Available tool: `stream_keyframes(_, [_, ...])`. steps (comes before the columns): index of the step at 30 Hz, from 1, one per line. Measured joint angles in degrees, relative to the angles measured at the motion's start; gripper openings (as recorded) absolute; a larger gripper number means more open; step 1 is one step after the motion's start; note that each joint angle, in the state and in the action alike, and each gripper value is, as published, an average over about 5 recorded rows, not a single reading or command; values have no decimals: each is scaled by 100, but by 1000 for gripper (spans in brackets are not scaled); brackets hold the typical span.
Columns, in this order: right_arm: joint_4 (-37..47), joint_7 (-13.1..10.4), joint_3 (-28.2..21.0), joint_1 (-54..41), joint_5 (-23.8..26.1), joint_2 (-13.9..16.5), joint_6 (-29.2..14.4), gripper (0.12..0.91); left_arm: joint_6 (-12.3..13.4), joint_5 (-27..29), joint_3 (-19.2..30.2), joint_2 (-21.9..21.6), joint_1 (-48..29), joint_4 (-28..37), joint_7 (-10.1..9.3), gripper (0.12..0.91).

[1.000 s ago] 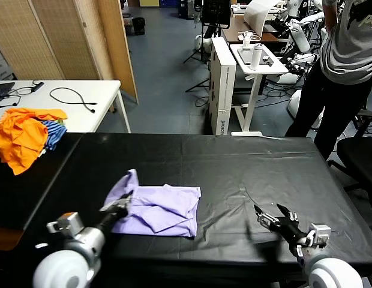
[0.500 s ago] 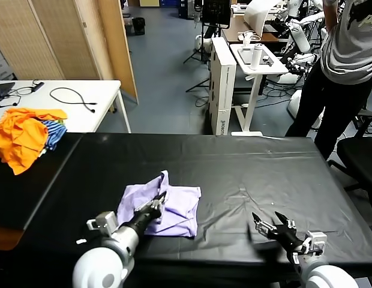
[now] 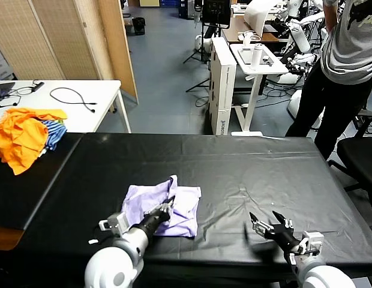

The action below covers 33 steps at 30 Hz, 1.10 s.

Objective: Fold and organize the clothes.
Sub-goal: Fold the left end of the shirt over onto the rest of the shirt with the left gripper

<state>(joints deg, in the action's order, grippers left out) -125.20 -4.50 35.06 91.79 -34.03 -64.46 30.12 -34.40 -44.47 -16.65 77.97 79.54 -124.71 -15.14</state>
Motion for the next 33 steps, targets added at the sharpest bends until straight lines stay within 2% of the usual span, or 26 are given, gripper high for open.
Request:
stream_keyframes(2, [-45, 19, -68, -49, -11, 36, 31, 907, 16, 116, 53, 34, -24, 53, 55, 189])
stream_keyframes(4, [-89, 52, -153, -106, -22, 91, 45, 907, 44, 211, 97, 79, -61, 106, 112, 240])
stream_keyframes(8, [-194, 94, -375, -230, -125, 239, 100, 907, 90, 273, 179, 177, -128, 141, 166, 461])
stream_keyframes(12, [-267, 38, -636, -412, -383, 347, 183, 907, 90, 283, 222, 236, -86, 39, 158, 723])
stream_keyframes(15, [-234, 2, -902, -645, -476, 356, 215, 907, 111, 364, 132, 216, -34, -108, 211, 859])
stream_keyframes(16, [-206, -2, -1011, -744, -477, 349, 222, 907, 139, 426, 69, 192, -31, -169, 242, 883])
stream_keyframes(19, [-82, -34, -1371, -1071, -439, 301, 236, 907, 257, 594, -190, 60, -35, -344, 304, 904])
stream_keyframes(25, [348, -188, -2140, -1836, -245, 99, 233, 907, 392, 777, -731, -257, 93, -474, 307, 907])
stream_keyframes(33, [1133, -202, -2942, -2741, 205, -259, 256, 907, 529, 1231, -1017, -230, 323, -423, 323, 907])
